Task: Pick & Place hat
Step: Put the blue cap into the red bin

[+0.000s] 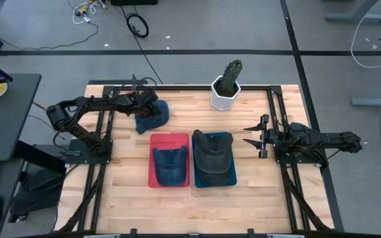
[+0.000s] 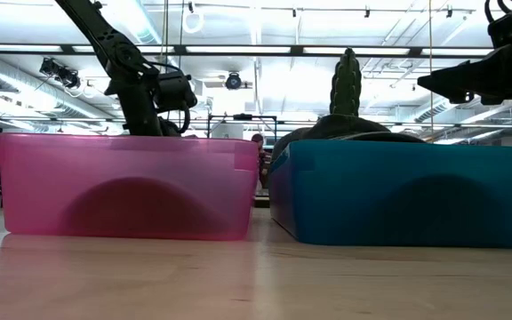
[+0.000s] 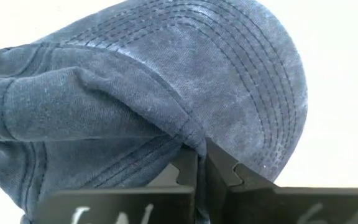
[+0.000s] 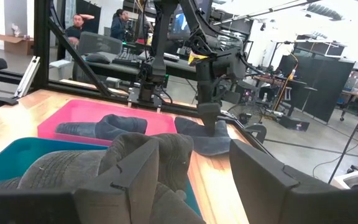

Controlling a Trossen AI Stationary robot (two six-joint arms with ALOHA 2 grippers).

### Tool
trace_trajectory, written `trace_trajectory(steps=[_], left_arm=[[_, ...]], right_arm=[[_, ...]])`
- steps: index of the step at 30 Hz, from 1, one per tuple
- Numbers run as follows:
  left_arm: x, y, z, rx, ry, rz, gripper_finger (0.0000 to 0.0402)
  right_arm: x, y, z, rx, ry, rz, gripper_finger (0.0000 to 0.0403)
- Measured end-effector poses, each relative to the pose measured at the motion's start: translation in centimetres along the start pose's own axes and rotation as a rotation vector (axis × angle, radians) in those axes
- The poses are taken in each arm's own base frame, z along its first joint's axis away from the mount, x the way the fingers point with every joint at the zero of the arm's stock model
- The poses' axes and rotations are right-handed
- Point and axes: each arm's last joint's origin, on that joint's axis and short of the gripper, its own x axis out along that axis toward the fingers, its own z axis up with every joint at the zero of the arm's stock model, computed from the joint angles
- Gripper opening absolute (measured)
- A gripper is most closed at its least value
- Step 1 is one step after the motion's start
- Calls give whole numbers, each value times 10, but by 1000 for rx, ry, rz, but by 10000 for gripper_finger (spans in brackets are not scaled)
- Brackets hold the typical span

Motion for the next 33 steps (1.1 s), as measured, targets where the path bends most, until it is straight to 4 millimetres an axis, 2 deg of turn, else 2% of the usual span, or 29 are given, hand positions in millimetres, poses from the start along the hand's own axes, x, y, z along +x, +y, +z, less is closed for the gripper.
trace_trajectory(steps=[5,10,15,22,28,33], left_arm=[[-11,0,1,76,-8,-42,5],[-36,-9,11,204,-26,-67,4],[-69,-30,24,374,-1,-79,3],[-123,-68,35,617,-60,-137,2],[-156,-91,21,803,-38,-177,2],[-165,-105,-8,990,35,-213,2]], right_arm=[[0,0,0,0,0,0,201],[0,0,0,0,0,0,201],[0,0,0,0,0,0,201],[0,0,0,0,0,0,201],[0,0,0,0,0,0,201],[0,0,0,0,0,0,201]])
